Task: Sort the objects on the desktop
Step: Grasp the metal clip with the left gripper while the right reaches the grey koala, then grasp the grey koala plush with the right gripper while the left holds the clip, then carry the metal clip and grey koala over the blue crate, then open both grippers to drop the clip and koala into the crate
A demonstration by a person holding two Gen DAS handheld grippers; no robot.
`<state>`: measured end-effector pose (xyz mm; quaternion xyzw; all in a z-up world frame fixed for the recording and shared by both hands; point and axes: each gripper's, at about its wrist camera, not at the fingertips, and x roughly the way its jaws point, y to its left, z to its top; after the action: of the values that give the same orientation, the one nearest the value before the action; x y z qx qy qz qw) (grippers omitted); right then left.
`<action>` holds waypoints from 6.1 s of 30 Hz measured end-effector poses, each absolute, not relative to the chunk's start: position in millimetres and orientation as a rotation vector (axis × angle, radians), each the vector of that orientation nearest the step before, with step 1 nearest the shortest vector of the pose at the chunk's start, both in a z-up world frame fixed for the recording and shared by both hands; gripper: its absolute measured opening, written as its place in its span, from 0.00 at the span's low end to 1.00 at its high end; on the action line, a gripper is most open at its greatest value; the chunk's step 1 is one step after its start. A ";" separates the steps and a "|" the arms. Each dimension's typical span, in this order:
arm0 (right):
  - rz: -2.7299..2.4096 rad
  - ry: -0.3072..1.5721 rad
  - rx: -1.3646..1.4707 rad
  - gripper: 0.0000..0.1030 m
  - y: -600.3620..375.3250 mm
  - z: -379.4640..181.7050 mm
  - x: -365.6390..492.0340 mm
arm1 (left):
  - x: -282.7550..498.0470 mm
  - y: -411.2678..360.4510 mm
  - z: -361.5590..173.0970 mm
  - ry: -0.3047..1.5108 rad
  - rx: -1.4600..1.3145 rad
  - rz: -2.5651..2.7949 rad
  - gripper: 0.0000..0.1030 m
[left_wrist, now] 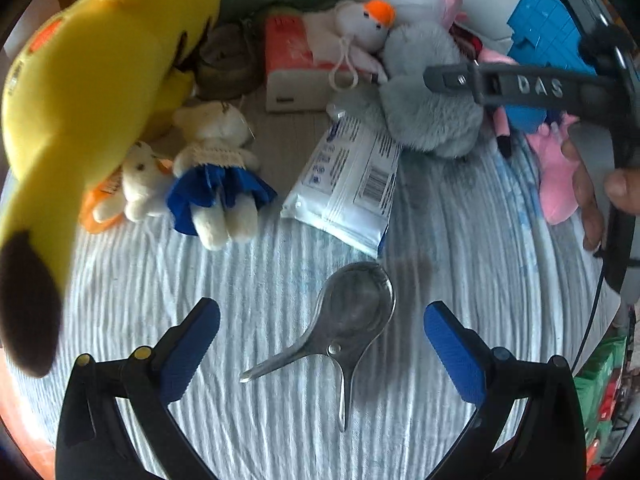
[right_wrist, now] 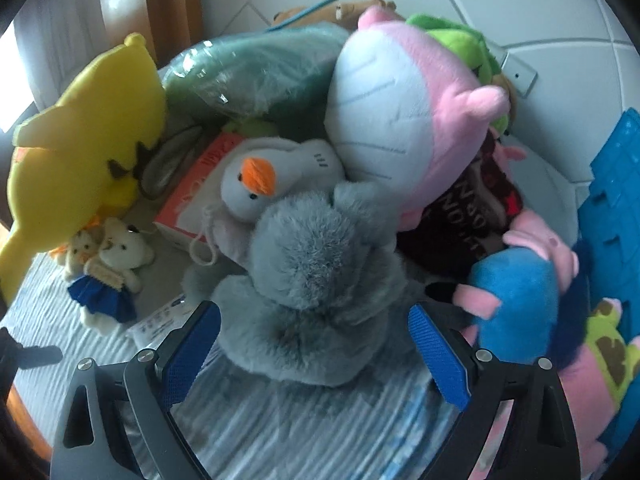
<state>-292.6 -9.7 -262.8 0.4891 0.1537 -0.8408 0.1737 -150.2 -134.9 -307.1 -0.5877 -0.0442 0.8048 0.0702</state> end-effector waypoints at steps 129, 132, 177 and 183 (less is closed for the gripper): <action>-2.721 0.102 0.990 0.31 386.9 39.1 -116.6 | -139.2 213.0 0.8 0.171 -1.191 2.606 0.37; -2.755 0.095 0.964 0.31 423.7 56.0 -112.1 | -141.9 255.5 24.9 0.189 -1.127 2.610 0.37; -3.016 0.038 1.175 0.32 616.7 43.7 -230.8 | -270.8 477.6 63.2 0.289 -1.024 2.518 0.38; -3.046 0.062 1.156 0.81 617.9 40.0 -237.2 | -281.9 471.1 58.9 0.232 -1.027 2.573 1.00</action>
<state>-237.2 617.9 40.0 0.3540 0.0190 -0.9332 -0.0585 -281.9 471.1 58.9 -0.3634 0.0819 0.9105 0.1797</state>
